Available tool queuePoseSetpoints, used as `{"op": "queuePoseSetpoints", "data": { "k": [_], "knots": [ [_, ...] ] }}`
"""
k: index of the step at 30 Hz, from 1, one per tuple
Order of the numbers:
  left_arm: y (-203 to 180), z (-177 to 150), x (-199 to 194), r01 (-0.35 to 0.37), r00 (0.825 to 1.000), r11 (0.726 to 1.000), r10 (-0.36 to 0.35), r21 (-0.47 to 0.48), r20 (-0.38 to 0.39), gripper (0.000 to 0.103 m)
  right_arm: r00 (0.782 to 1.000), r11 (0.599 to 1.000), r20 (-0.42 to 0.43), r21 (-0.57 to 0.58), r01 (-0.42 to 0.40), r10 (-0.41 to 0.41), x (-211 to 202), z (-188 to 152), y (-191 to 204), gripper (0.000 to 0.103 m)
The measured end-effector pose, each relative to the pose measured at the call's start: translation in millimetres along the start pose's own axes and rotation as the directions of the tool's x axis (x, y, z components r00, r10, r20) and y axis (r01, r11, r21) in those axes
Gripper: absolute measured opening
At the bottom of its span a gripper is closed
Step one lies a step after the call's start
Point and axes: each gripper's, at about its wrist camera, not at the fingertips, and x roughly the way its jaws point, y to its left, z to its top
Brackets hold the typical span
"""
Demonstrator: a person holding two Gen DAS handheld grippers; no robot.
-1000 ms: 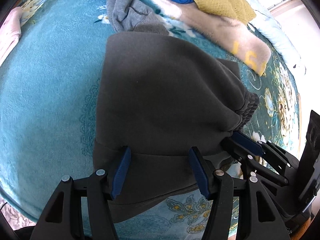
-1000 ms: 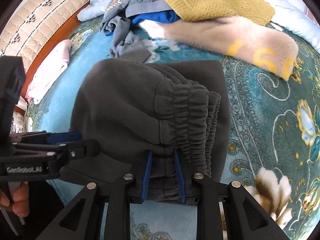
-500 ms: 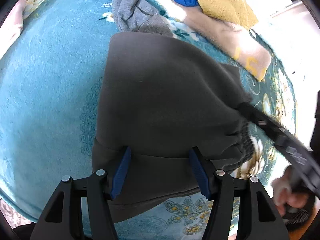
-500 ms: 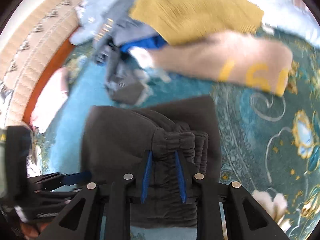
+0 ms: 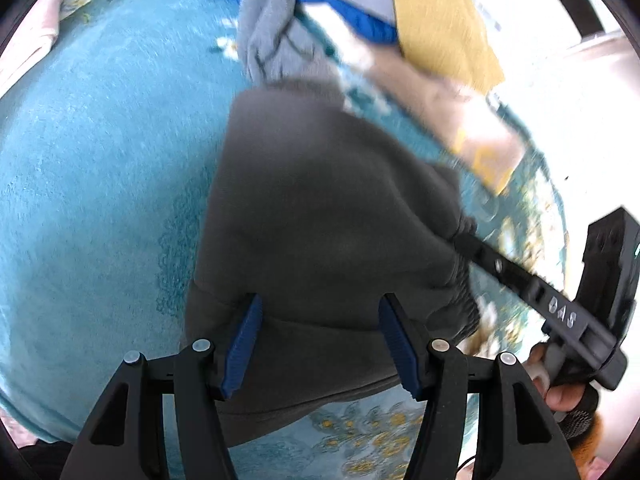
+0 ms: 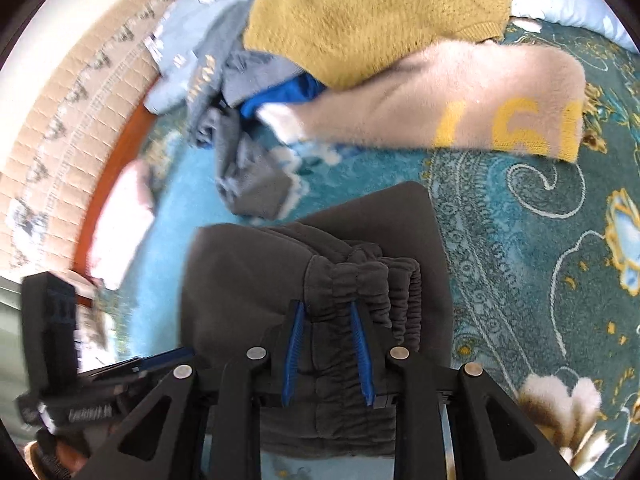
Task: Fold clothes
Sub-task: 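Grasp the folded bundle with the right gripper while the left gripper holds it, then carry the folded sweatpants with both grippers toward the pink blanket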
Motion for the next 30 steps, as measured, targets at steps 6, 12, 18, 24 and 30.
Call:
{"op": "queuePoseSetpoints", "data": {
  "k": [6,12,18,24,30],
  "knots": [
    [19.1,6.0,-36.1,-0.011,0.983,0.996,0.027,-0.086,0.184,0.061,0.999,0.998,0.022,0.044,-0.044,0.044,-14.6,-5.8,-20.1,0.058],
    [46.4,12.9,-17.3,0.005,0.992,0.971,0.025,-0.237,0.123,0.062,0.994,0.988,0.013,0.107,-0.110,0.110,-6.8,-13.2,-43.3,0.085],
    [52.6,16.4,4.7,-0.009,0.999,0.965,0.020,-0.262,0.038,0.073,0.987,0.976,0.015,0.148,-0.159,0.158,4.3,-16.1,-58.9,0.103],
    [58.8,26.1,23.5,0.008,1.000,0.969,-0.016,-0.248,-0.027,0.080,0.975,0.953,0.004,0.213,-0.217,0.221,21.2,-19.9,-76.5,0.103],
    [58.7,33.5,33.5,0.035,0.997,0.977,-0.050,-0.212,-0.065,0.085,0.973,0.954,0.009,0.197,-0.227,0.230,29.0,-18.6,-74.4,0.103]
  ]
}}
